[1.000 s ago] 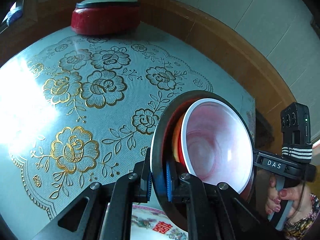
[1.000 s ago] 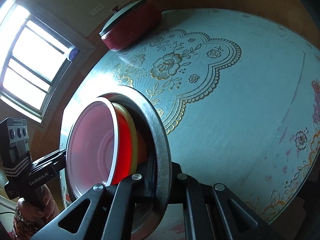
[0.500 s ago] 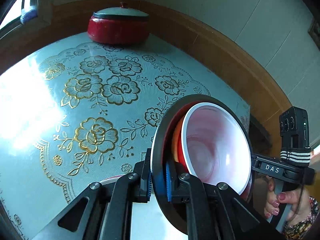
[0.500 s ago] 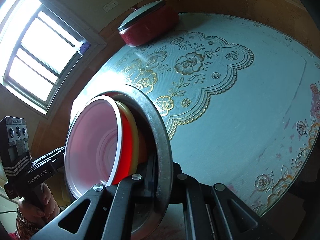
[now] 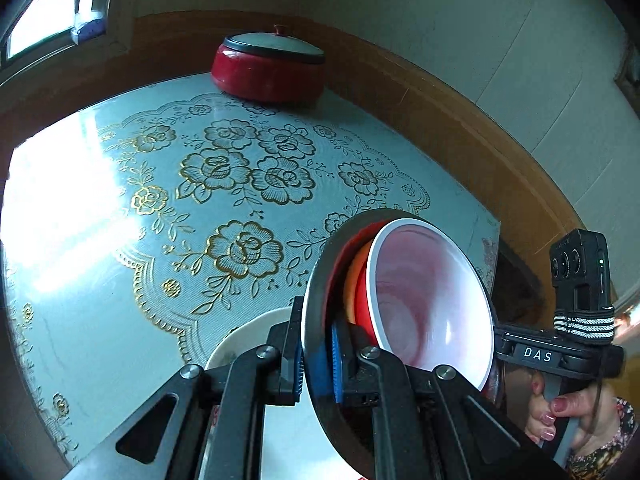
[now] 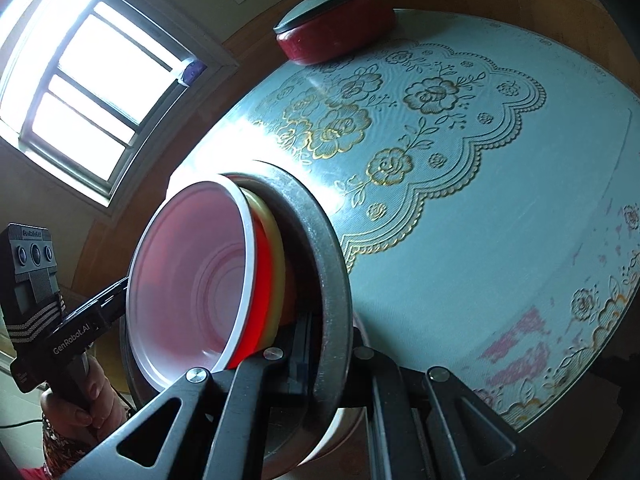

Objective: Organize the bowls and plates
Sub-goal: 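Carry the nested bowl stack with both tools onto the red-print plate stack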

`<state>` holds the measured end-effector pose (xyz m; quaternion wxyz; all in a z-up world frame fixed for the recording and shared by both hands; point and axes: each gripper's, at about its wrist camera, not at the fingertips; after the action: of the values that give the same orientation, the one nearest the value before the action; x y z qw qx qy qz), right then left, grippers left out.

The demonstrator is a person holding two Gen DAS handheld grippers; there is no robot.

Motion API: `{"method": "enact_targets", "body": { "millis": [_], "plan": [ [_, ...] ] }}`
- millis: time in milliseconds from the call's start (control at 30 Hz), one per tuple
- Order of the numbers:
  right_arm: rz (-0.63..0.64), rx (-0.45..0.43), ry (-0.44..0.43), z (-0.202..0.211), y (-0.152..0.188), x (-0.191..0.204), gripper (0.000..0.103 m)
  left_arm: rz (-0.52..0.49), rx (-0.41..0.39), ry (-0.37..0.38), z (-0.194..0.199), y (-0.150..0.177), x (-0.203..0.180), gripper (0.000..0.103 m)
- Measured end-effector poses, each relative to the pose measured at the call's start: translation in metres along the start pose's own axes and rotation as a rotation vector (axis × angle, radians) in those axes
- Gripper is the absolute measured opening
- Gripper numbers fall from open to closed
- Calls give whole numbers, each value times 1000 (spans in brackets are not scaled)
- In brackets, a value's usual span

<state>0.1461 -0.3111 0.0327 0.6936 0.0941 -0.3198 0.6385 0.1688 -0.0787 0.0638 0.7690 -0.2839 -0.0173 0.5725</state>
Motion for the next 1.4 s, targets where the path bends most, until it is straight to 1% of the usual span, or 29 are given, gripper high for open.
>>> {"method": "enact_targets", "body": {
  "millis": [167, 433, 600, 767, 967, 1067, 1200, 1400],
  "plan": [
    [6, 28, 0, -12, 9, 11, 6, 34, 1, -4, 3, 14, 14, 9],
    [-13, 84, 6, -35, 22, 12, 6, 73, 41, -13, -5, 35, 33, 9],
    [-18, 113, 17, -46, 28, 12, 6, 95, 63, -13, -13, 42, 40, 9],
    [-30, 135, 27, -53, 29, 10, 6, 103, 83, -21, -22, 46, 44, 9],
    [-20, 140, 47, -57, 28, 8, 6, 114, 92, -25, -29, 46, 48, 10],
    [-19, 145, 52, -58, 29, 7, 6, 105, 94, -40, -31, 46, 48, 10],
    [1, 147, 68, -61, 28, 10, 6, 96, 98, -62, -35, 46, 47, 11],
    [64, 162, 111, -67, 25, 19, 6, 113, 111, -71, -38, 46, 53, 12]
  ]
}}
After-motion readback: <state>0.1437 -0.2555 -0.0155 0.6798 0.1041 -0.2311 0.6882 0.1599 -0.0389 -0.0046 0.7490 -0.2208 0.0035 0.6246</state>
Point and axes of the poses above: each gripper's, at about its wrist camera, not at the fingertips, and z roughly against the way its jaws point, x to its left, y to its underside, and after that the axes turned 6 degrees about x, right-handed
